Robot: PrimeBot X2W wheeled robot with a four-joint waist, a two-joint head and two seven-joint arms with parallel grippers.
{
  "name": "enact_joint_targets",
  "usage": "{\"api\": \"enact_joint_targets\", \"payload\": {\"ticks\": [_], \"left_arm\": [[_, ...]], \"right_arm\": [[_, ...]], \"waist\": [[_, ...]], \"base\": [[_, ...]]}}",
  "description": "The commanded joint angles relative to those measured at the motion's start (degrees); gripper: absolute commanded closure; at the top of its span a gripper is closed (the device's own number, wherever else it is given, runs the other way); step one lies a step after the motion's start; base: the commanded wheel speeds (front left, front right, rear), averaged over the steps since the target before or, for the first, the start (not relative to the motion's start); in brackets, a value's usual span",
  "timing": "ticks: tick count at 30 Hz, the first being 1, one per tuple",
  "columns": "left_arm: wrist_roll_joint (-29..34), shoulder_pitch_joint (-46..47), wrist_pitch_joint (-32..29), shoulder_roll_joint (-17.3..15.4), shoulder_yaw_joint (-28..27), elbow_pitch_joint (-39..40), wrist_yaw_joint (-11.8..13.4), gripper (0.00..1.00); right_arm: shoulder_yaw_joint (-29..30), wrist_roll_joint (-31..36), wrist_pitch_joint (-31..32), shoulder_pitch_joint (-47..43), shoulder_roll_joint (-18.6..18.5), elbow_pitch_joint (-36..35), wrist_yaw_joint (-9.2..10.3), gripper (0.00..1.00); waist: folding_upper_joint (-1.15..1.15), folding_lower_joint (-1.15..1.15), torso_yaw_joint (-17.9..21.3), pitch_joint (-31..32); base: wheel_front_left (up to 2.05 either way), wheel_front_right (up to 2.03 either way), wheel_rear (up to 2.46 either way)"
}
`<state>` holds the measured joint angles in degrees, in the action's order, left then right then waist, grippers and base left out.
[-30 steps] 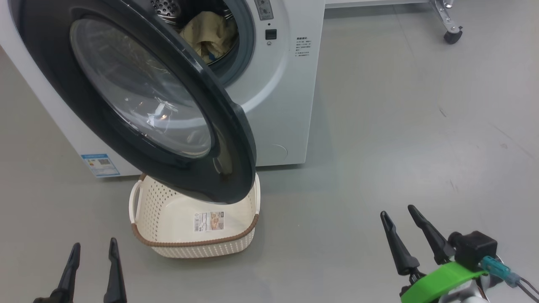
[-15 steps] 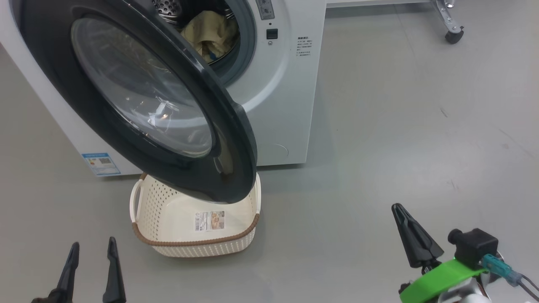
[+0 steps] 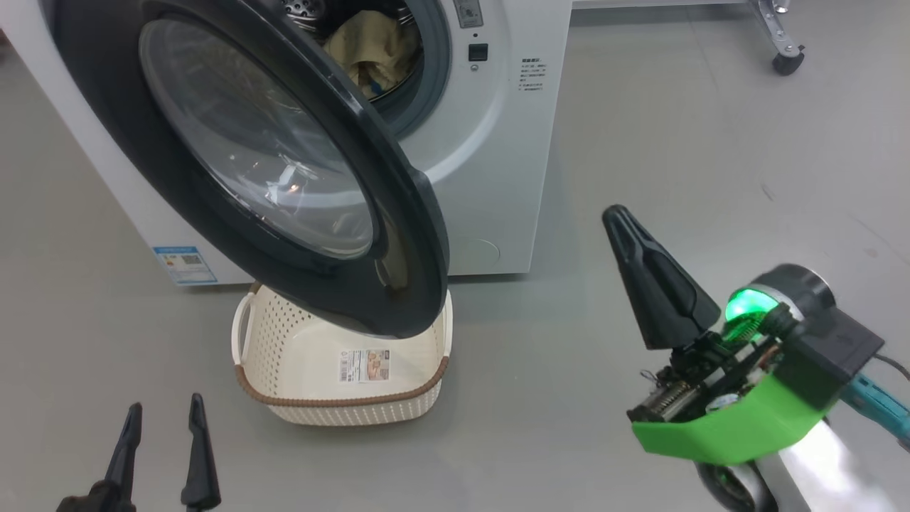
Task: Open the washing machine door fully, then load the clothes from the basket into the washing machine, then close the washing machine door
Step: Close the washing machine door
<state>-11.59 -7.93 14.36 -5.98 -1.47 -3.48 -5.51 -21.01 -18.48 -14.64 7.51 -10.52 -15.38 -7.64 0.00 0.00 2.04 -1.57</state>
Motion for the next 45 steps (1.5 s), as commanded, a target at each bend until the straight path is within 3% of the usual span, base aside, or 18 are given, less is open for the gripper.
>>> {"api": "enact_joint_targets", "payload": {"ticks": [1,9,20,33,45], "left_arm": [[0.90,3.13,0.63,-0.10,-1.99,1.65,-0.09,0.00],[1.04,5.62,0.63,1.22,-0.03,1.05,-0.83,0.00],[0.06,9.23,0.63,2.65,2.91,-0.61,-1.58,0.00],[-0.92,11.94,0.63,3.06,3.60,-0.99,-1.87,0.00],[-2.18,15.02,0.63,3.10,4.48,-0.56,-1.95,0.00]], "right_arm": [[-2.40,0.42,-0.36,4.03,-0.93,-3.36,0.15,1.00],[-13.23,-1.76,2.35,12.35,-1.66,-6.78,0.15,1.00],[-27.56,-6.84,4.06,15.97,-1.35,1.70,0.15,1.00],[-30.33,-9.29,1.95,15.14,-2.63,13.56,0.15,1.00],[-22.79,-7.48,-0.03,16.42,-3.53,20.32,0.15,1.00]], "waist": [[0.00,0.00,-0.77,-0.28],[0.00,0.00,-6.56,-2.09],[0.00,0.00,-14.68,-6.63],[0.00,0.00,-16.64,-11.08],[0.00,0.00,-14.93,-16.57]], "base": [[0.00,0.00,0.00],[0.00,0.00,0.00],[0.00,0.00,0.00],[0.00,0.00,0.00],[0.00,0.00,0.00]]}}
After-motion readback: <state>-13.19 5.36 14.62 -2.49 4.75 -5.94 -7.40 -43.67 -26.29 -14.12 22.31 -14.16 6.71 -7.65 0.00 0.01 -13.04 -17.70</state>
